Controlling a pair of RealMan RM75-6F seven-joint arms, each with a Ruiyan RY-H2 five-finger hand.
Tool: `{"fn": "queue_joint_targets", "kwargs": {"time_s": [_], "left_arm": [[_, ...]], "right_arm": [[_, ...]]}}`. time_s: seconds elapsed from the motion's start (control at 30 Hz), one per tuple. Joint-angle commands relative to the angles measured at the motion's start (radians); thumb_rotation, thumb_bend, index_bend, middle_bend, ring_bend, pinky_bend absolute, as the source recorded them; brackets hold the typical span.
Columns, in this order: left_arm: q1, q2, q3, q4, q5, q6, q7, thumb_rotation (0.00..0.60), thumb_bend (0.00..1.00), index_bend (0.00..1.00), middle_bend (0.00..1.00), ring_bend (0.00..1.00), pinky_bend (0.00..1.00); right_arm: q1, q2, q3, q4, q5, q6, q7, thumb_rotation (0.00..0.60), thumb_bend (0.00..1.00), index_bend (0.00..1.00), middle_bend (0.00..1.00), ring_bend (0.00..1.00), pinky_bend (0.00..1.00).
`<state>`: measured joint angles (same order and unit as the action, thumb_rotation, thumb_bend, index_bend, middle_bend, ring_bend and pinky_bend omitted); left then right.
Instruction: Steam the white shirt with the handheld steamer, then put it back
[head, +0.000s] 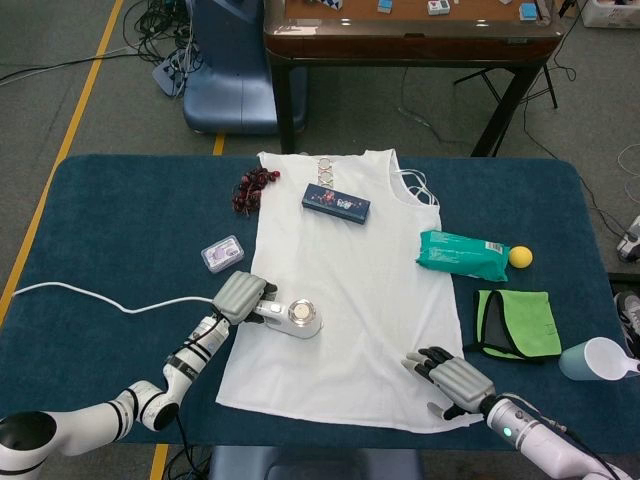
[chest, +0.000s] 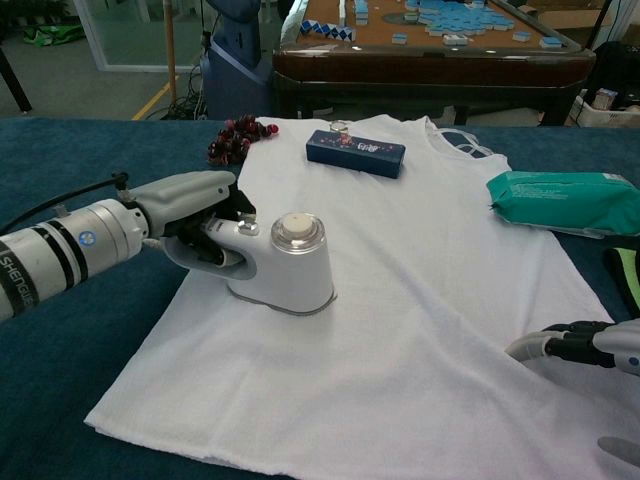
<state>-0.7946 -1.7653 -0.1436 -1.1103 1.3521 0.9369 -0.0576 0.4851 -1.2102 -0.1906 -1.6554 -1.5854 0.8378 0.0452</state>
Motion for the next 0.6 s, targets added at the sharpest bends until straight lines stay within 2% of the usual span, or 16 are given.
{"fn": "queue_joint_targets", "kwargs": {"time_s": [0.03,0.6], "left_arm": [[0.017,0.032,0.019,-0.042,0.008,0.006,0.022,0.6,0.24,0.88,0.81,0.67,0.72],[0.074,0.151,0.079,-0.189,0.044,0.028,0.05,0.6,0.24,0.88,0.81,0.67,0.72]], "right_arm": [[-0.001,0.001,-0.001,-0.001,-0.001,0.002,0.0,0.6,0.41,0.0,0.09,0.0,0.0],[0.003,0.0,-0.008,-0.008,-0.008,0.0,-0.003,0.6,0.41,0.0,0.09,0.0,0.0]]}}
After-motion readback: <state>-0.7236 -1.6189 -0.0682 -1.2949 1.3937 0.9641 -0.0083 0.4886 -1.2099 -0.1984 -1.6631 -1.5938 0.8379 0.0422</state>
